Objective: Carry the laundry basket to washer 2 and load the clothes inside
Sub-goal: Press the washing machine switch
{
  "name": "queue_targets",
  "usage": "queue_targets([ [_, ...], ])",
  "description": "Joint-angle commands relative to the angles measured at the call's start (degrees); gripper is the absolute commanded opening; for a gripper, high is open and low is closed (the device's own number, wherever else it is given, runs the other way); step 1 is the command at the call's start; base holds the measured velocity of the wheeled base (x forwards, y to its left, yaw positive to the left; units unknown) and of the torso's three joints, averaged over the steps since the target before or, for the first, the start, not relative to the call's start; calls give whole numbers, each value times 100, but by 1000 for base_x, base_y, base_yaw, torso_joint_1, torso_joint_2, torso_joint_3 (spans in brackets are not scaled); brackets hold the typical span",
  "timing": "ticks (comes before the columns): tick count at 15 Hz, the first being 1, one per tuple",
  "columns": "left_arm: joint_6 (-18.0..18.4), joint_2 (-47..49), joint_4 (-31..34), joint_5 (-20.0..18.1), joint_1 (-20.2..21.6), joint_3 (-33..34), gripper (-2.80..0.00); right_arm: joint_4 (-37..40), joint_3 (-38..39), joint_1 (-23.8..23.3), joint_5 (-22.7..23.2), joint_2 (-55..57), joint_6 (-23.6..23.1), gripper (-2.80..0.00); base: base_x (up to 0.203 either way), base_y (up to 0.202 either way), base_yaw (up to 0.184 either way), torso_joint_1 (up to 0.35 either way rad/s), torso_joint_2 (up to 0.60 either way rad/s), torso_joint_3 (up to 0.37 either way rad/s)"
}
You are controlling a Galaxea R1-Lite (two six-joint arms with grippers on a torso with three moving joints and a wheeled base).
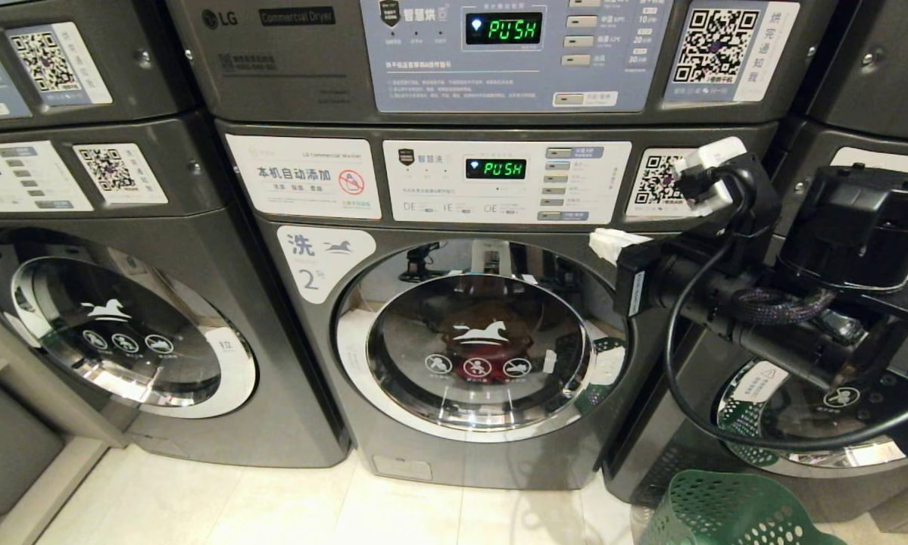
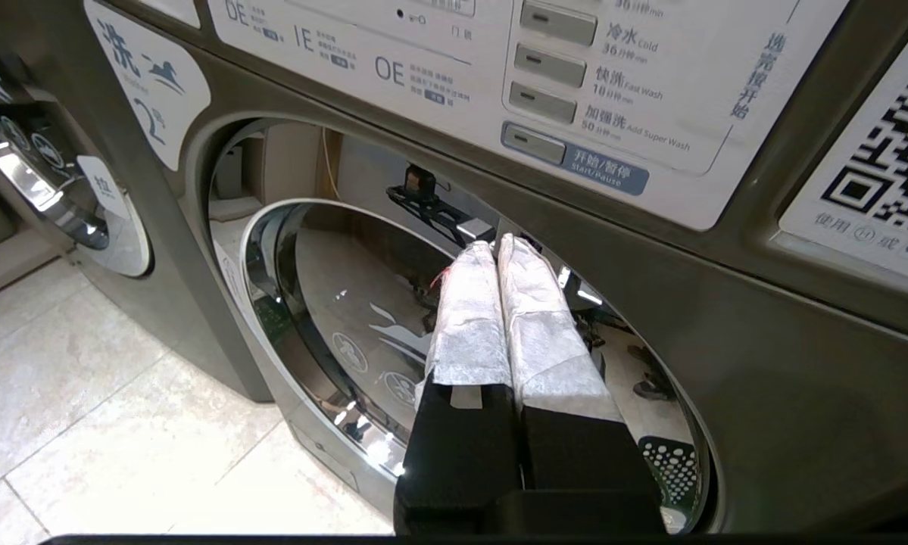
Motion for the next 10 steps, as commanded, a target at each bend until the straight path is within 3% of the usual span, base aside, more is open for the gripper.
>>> queue_targets([
  [1,24,-1,-7,-7,0,229,-280,-25,-106,5,9,-9,-3,-280,0,0,0,0,0,0],
  [5,253,-1,-301,28,0,229,-280,-25,-111,-4,1,58,6,-280,0,0,0,0,0,0],
  [10,425,-1,122,-42,0,226,-280,-34,-78,31,-26,1,6,-280,0,0,0,0,0,0],
])
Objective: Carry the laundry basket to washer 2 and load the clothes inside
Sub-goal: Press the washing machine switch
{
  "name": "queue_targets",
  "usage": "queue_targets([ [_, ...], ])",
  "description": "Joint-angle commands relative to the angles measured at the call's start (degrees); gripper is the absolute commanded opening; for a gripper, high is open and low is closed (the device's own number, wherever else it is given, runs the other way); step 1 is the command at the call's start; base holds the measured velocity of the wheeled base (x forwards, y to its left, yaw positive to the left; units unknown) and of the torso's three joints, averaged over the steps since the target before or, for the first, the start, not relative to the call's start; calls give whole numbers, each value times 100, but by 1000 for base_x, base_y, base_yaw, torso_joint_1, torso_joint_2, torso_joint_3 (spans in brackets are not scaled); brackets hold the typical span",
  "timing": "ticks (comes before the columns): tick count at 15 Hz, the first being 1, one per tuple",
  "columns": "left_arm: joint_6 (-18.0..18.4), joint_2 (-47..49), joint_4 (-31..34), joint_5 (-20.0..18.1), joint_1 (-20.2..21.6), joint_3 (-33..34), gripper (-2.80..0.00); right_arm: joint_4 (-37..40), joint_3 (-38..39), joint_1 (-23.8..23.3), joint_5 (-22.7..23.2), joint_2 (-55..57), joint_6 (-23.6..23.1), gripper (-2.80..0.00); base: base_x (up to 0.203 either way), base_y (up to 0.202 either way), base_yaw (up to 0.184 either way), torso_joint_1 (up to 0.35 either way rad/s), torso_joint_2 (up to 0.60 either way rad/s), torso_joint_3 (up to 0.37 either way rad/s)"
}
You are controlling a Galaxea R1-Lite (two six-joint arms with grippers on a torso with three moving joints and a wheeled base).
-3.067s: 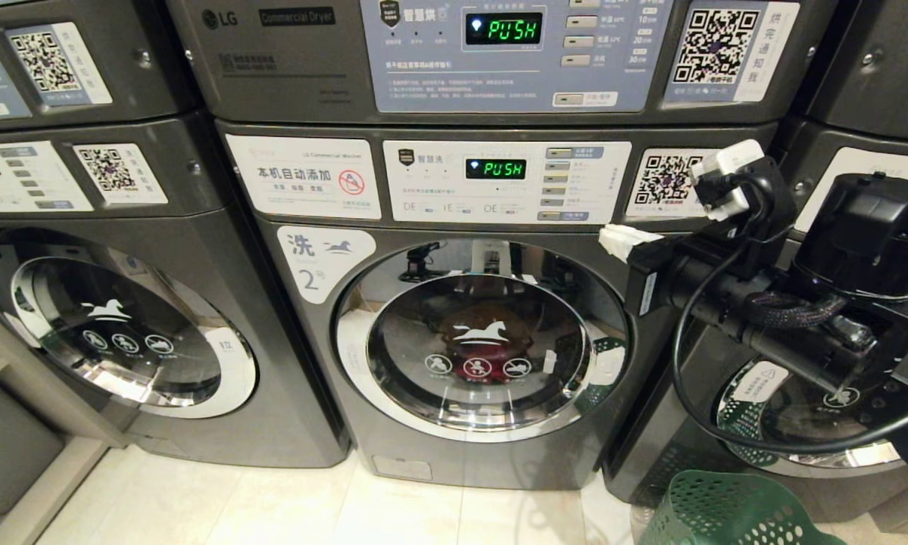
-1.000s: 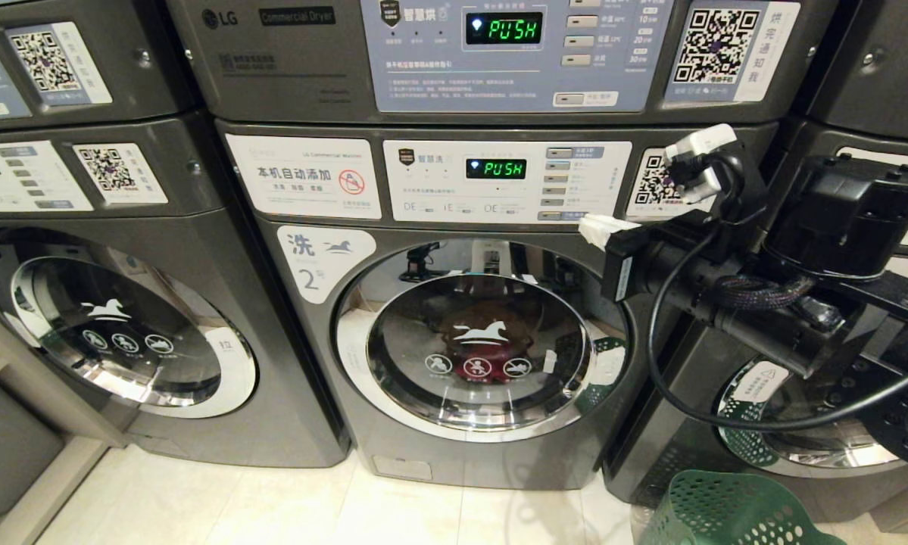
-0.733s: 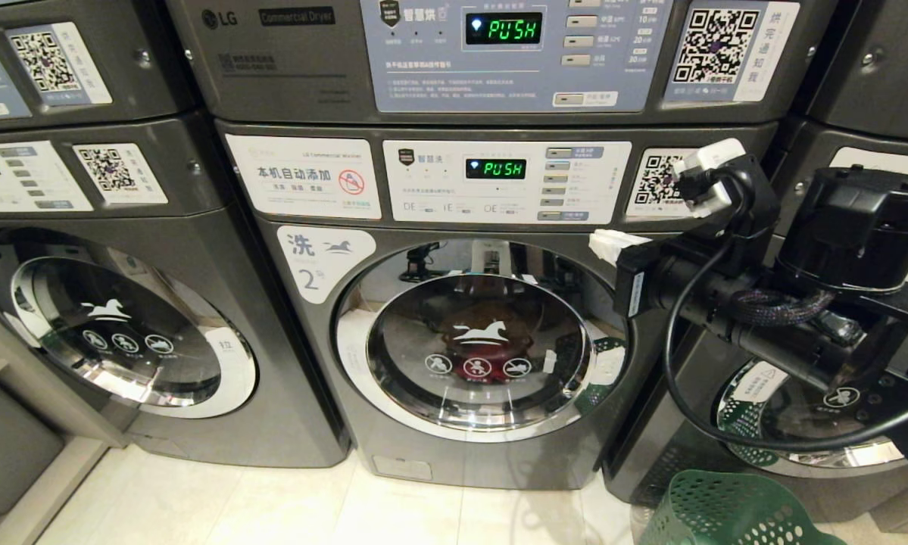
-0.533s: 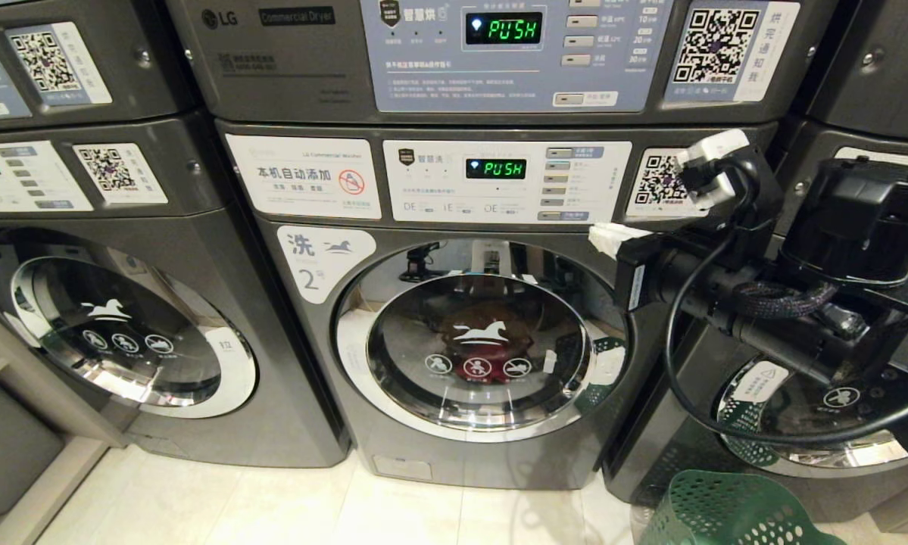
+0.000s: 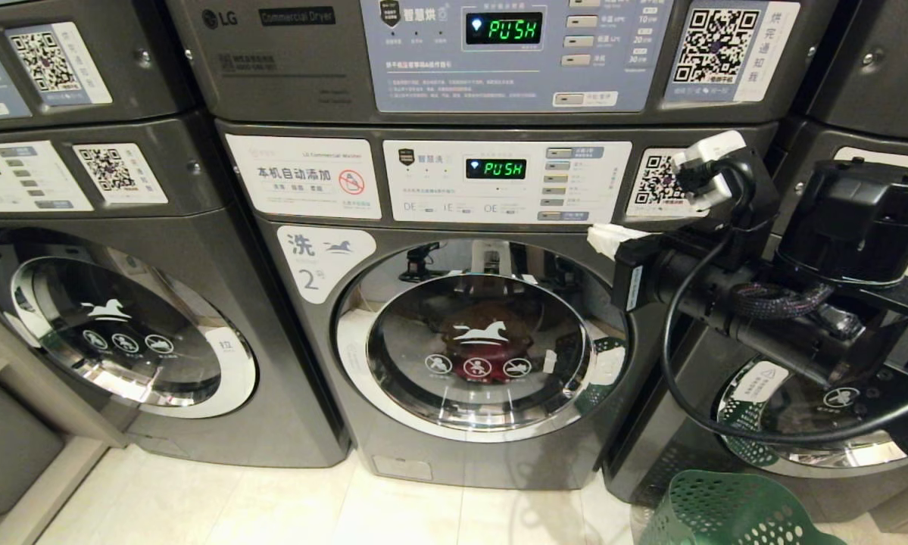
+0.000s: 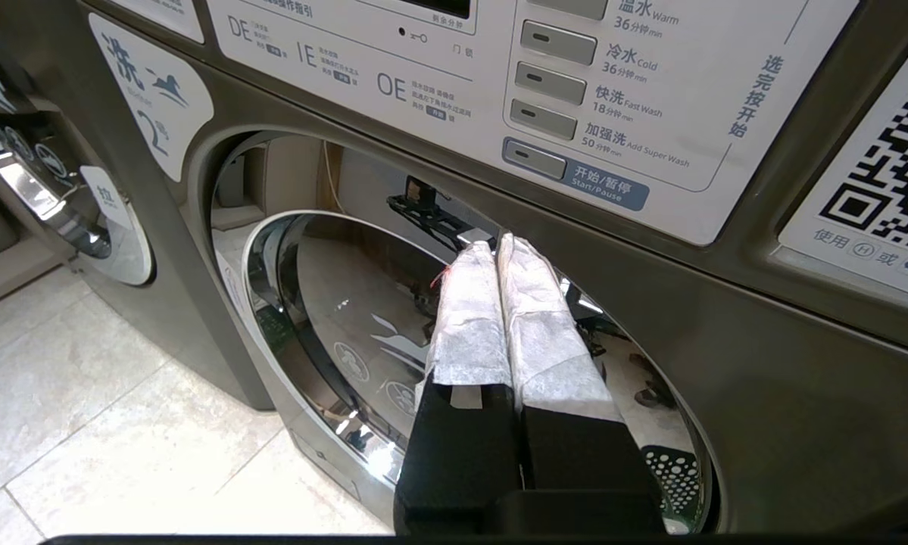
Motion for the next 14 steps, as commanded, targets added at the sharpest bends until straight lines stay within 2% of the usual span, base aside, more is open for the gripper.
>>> queue_targets([
  [1,35,-1,-53,-3,0,229,-280,-31,-48,12,-14,-5,-5,-280,0,0,0,0,0,0],
  [2,140,-1,-164,-14,0,229,-280,-31,-70,8,-15,4,-5,-280,0,0,0,0,0,0],
  [4,358,-1,-798,12,0,229,-280,-31,-57,3,-23,-2,11,-280,0,0,0,0,0,0],
  [5,369,-1,-809,50,0,229,-280,-32,-57,3,-39,-13,5,-280,0,0,0,0,0,0],
  [6,342,-1,-712,50,0,229,-280,-31,-75,3,-41,-4,3,-280,0,0,0,0,0,0],
  [9,83,-1,121,-25,0,164,-280,-39,-84,3,-32,22,-5,-280,0,0,0,0,0,0],
  [14,-124,-1,88,8,0,162,-280,-39,-207,3,12,120,2,-280,0,0,0,0,0,0],
])
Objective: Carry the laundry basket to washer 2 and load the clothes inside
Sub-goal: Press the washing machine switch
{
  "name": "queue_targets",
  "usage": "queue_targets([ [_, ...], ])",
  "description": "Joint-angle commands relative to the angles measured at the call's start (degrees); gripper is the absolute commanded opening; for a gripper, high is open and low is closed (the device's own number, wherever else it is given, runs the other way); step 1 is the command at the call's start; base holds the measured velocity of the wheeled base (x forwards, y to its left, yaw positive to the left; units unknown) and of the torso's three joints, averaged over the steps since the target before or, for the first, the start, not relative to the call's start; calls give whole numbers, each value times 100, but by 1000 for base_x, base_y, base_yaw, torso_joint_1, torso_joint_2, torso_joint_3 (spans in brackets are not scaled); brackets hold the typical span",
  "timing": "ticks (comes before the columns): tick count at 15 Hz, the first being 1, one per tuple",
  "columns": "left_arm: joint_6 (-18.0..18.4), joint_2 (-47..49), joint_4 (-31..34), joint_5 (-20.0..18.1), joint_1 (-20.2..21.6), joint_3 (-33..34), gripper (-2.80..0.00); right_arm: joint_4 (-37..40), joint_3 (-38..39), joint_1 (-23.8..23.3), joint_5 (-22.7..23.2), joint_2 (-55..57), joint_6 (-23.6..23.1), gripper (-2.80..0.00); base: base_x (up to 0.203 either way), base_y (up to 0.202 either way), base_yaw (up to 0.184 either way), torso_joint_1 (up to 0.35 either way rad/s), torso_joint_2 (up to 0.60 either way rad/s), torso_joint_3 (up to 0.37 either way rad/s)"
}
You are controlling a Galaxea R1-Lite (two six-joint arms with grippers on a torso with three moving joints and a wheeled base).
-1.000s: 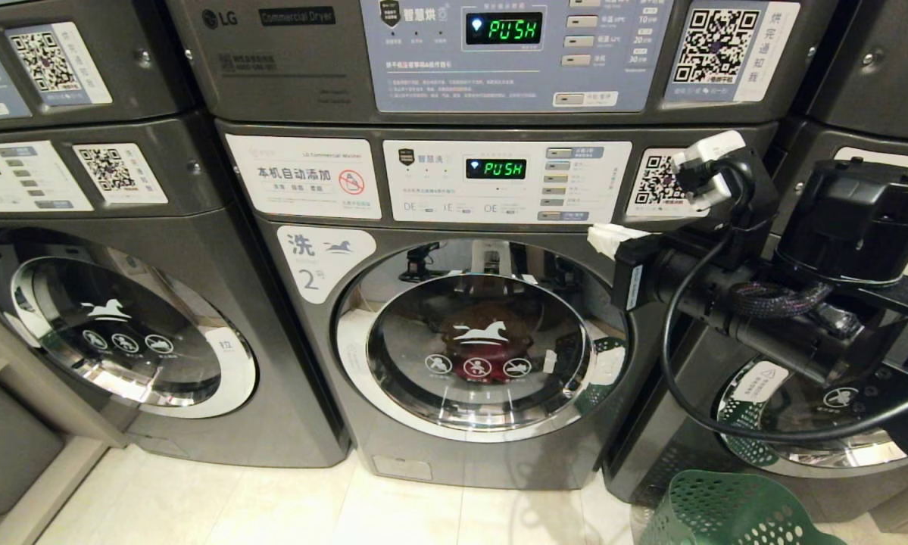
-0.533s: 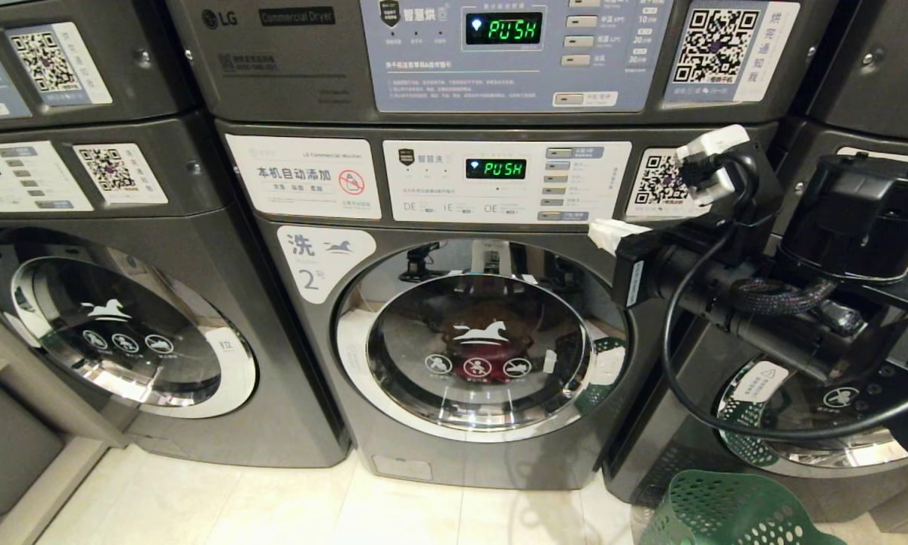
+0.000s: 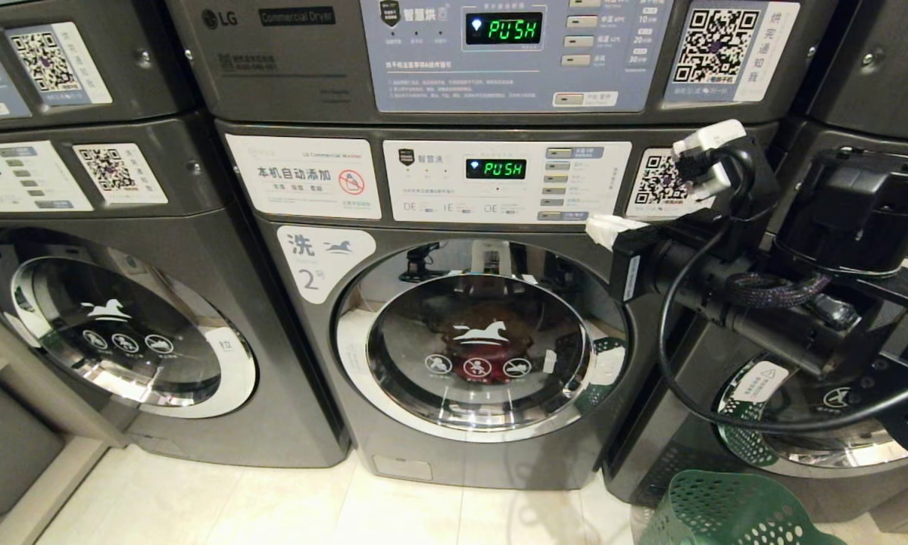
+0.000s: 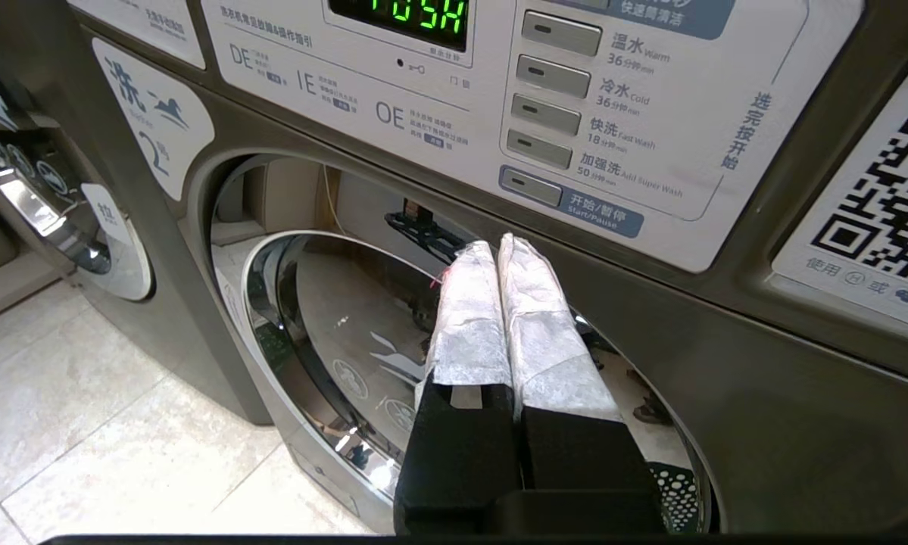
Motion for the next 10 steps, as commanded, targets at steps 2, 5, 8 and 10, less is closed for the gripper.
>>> queue_targets([
  [2,-4,-1,36,29,0,141,-280,-35,-34,0,10,105,1,-280,0,0,0,0,0,0],
  [5,-39,-1,27,-27,0,141,-280,-43,-44,9,18,115,10,-280,0,0,0,0,0,0],
  [8,252,3,-16,-218,0,166,-280,-35,-52,9,18,143,18,-280,0,0,0,0,0,0],
  [10,330,-1,-17,-220,0,167,-280,-43,-104,0,18,210,27,-280,0,0,0,0,0,0],
])
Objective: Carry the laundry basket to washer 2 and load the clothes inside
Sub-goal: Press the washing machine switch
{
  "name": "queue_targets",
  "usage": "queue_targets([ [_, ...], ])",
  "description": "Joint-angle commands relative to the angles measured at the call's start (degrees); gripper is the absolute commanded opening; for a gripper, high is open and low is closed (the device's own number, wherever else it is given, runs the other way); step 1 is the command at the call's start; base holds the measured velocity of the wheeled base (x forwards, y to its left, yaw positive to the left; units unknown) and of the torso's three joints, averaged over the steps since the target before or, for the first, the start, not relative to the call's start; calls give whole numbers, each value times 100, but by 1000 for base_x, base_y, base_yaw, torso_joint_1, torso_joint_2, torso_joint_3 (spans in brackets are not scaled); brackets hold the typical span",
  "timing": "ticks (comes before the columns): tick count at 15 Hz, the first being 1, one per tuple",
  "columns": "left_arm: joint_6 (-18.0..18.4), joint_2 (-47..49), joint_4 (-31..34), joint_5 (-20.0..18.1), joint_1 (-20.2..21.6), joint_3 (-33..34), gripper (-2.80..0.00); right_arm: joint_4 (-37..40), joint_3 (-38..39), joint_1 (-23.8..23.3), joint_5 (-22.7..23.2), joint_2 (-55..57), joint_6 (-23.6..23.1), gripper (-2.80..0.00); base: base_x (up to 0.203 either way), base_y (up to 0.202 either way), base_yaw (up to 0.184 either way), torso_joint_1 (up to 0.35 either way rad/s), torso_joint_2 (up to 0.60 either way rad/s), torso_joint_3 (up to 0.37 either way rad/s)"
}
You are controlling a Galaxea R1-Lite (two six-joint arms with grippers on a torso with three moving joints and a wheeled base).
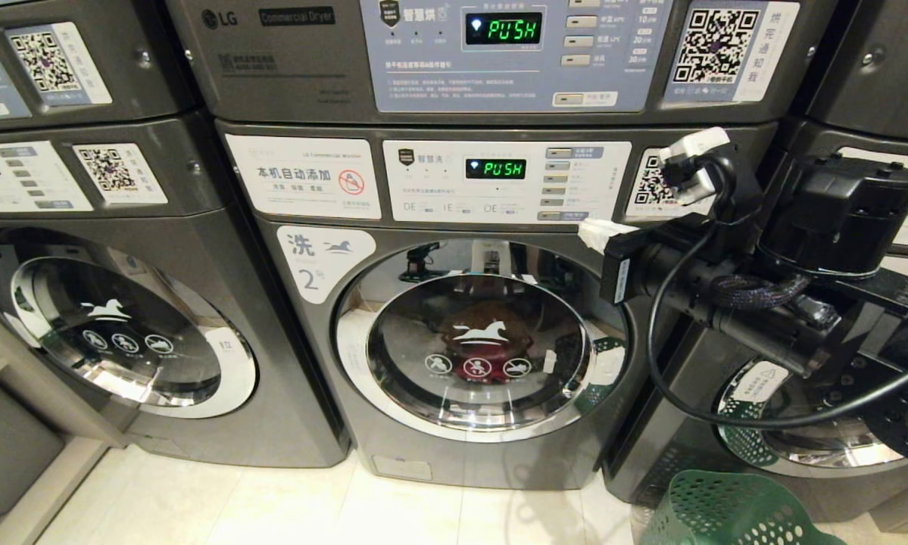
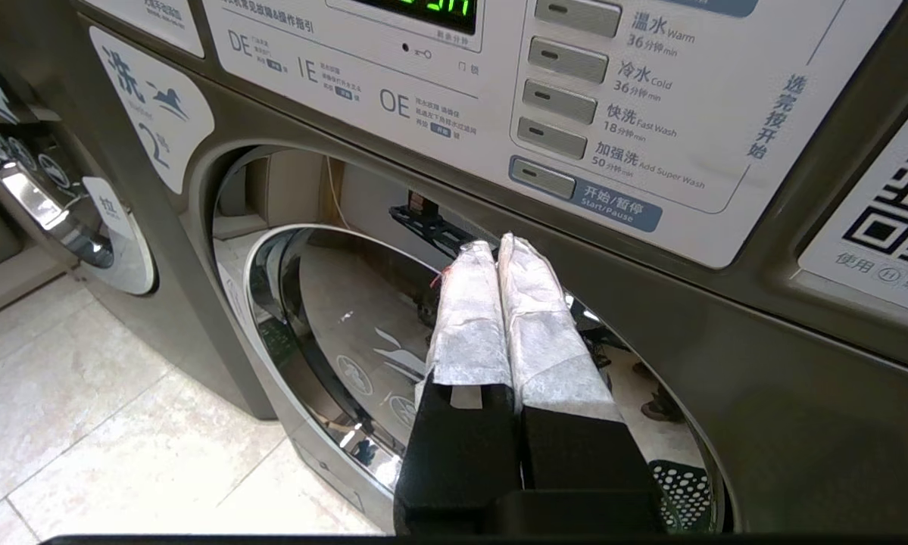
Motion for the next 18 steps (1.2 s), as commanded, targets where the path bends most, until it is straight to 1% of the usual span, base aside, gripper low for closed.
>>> queue_targets([
  [1,29,6,-9,-4,0,158,-280,-30,-76,-2,-1,97,-3,-280,0,0,0,0,0,0],
  [4,-6,2,-18,22,0,167,-280,-32,-91,5,-1,125,6,-280,0,0,0,0,0,0],
  [7,50,-1,-18,-4,0,167,-280,-30,-99,5,-10,124,15,-280,0,0,0,0,0,0],
  [9,-50,-1,-41,-13,0,181,-280,-26,-189,14,-10,133,6,-280,0,0,0,0,0,0],
  [10,-42,-1,-83,-13,0,200,-280,-21,-227,14,-2,136,6,-280,0,0,0,0,0,0],
  [12,3,-1,-246,-22,0,229,-280,-21,-231,14,-1,142,6,-280,0,0,0,0,0,0],
  [13,87,-1,-299,-23,0,229,-280,-21,-231,14,-1,142,6,-280,0,0,0,0,0,0],
  [14,100,-1,-373,-22,0,229,-280,-21,-223,22,-1,143,6,-280,0,0,0,0,0,0],
  [16,99,-1,-759,-22,0,229,-280,-21,-231,32,7,186,6,-280,0,0,0,0,0,0],
  [18,73,-1,-809,-22,0,229,-280,-37,-241,32,9,255,11,-280,0,0,0,0,0,0],
])
